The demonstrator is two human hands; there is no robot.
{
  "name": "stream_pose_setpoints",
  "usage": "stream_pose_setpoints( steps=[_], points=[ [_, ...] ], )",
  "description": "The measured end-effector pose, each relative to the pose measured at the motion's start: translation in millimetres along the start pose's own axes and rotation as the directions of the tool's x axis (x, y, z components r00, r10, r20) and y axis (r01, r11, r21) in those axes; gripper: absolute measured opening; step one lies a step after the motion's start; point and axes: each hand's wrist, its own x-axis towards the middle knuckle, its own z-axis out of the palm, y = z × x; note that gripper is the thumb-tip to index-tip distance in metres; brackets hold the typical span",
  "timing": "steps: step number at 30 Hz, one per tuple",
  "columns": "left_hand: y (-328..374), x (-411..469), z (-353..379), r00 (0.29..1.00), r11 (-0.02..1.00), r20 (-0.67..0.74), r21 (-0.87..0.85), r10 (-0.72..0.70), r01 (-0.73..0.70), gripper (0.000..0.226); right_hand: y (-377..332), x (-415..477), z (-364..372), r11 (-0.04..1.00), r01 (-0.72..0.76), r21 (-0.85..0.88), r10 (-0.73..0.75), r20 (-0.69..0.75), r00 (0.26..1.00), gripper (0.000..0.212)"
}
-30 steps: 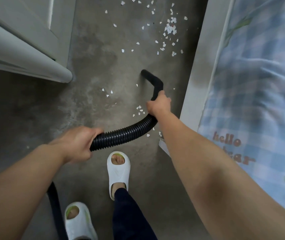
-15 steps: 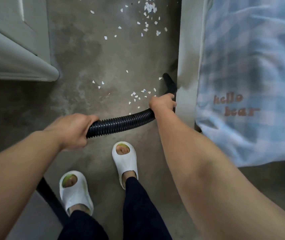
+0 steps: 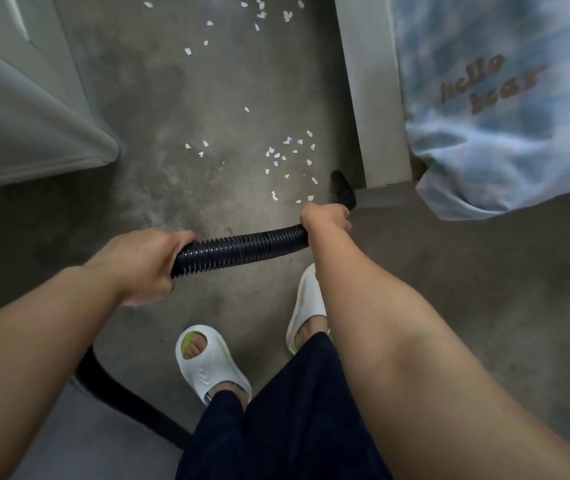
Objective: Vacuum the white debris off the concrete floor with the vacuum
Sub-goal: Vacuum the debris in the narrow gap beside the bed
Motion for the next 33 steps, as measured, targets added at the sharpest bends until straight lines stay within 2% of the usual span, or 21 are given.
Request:
stream_pose_setpoints(
  steps=[4,7,10,12,16,18,23,29,33],
  points=[
    [-4,-3,5,1.000,0.999,-0.006,0.043,0.028,-0.028,0.037,12,-3,5,0.997,-0.045,0.068,0.044,0.021,0.999,0.073],
    [1,-8,11,0.993,0.994,0.038,-0.017,0.109,-0.109,0.073,14,-5,4,0.993,-0.017,0.116,0.015,0.021,1.000,0.070],
    [21,-11,18,0.989,0.973,0.060,-0.199,0.132,-0.117,0.100,14,-9,-1,0.991,-0.008,0.135,0.006,0.010,1.000,0.070],
    [33,-10,21,0.992,0.969,0.071,-0.232,0.107,-0.088,0.100,14,-12,-6,0.994,-0.019,0.105,0.017,0.025,1.000,0.070],
    [51,-5,21,0.995,0.994,0.021,-0.050,0.099,-0.098,0.083,20,-18,-14,0.998,-0.058,-0.003,0.058,0.097,0.994,0.065],
    [57,-3,24,0.992,0.992,0.029,-0.004,0.125,-0.125,0.082,26,-22,-15,0.998,-0.054,-0.044,0.057,0.093,0.994,0.065],
    [65,-6,38,0.981,0.984,0.082,0.025,0.175,-0.178,0.097,41,-33,-6,0.995,0.008,-0.097,0.002,0.105,0.994,0.070],
    [63,-22,48,0.981,0.989,0.124,-0.017,0.149,-0.148,0.111,50,-40,-1,0.993,0.044,-0.109,-0.027,0.147,0.989,0.071],
    [61,-31,45,0.981,0.990,0.134,-0.051,0.139,-0.133,0.112,54,-41,1,0.986,0.084,-0.144,-0.055,0.196,0.979,0.073]
  ],
)
